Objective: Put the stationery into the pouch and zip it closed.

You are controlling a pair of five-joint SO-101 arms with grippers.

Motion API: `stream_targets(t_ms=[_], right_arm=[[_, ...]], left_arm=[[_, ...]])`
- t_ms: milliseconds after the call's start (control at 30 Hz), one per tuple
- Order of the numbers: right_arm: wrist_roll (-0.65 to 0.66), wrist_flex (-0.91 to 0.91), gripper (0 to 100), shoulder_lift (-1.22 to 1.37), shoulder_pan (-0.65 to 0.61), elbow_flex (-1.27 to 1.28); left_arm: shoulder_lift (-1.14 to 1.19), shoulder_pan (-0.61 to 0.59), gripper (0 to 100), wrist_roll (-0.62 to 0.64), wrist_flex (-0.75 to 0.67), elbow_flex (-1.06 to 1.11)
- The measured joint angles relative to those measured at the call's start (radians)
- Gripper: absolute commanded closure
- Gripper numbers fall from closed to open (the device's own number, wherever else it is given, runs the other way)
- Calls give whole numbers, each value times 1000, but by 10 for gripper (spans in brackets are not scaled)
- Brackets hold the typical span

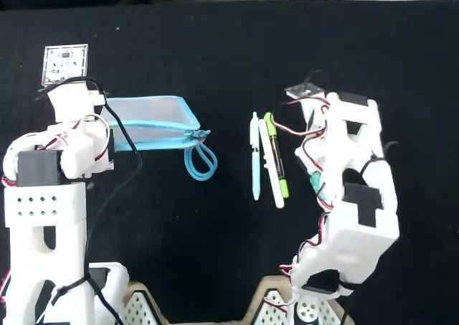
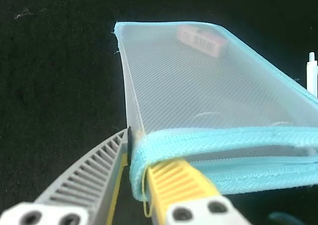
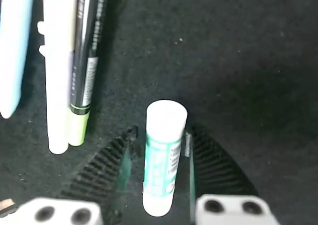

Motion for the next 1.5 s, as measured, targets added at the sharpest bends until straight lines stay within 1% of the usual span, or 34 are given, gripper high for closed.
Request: stream_targets(t_ms=[67,100,267,467,567,600,667,833,967,1100,1167,1300,1400,1500], right_arm=[[0,0,995,0,0,0],[0,0,977,0,0,-6],[63,54,988,-60,3,-41],[72,199,988,-362,11,-71],[72,259,988,-542,-37,-71],[58,273,988,-605,-58,-69],[-11,281,988,-724,-115,-60],[-242,256,988,-984,-315,-51],[-410,196,987,-1122,-508,-51],[-537,121,987,-1208,-681,-51],[-582,94,987,-1238,-744,-46],[-617,-8,987,-1298,-813,32],[-620,-138,987,-1350,-864,130],[-621,-310,987,-1413,-925,272]], left_arm=[[0,0,970,0,0,0],[0,0,970,0,0,0],[0,0,970,0,0,0],[0,0,970,0,0,0],[0,0,970,0,0,0],[0,0,970,0,0,0],[0,0,970,0,0,0],[0,0,970,0,0,0],[0,0,970,0,0,0],[0,0,970,0,0,0],[0,0,970,0,0,0],[0,0,970,0,0,0],[0,0,970,0,0,0],[0,0,970,0,0,0]])
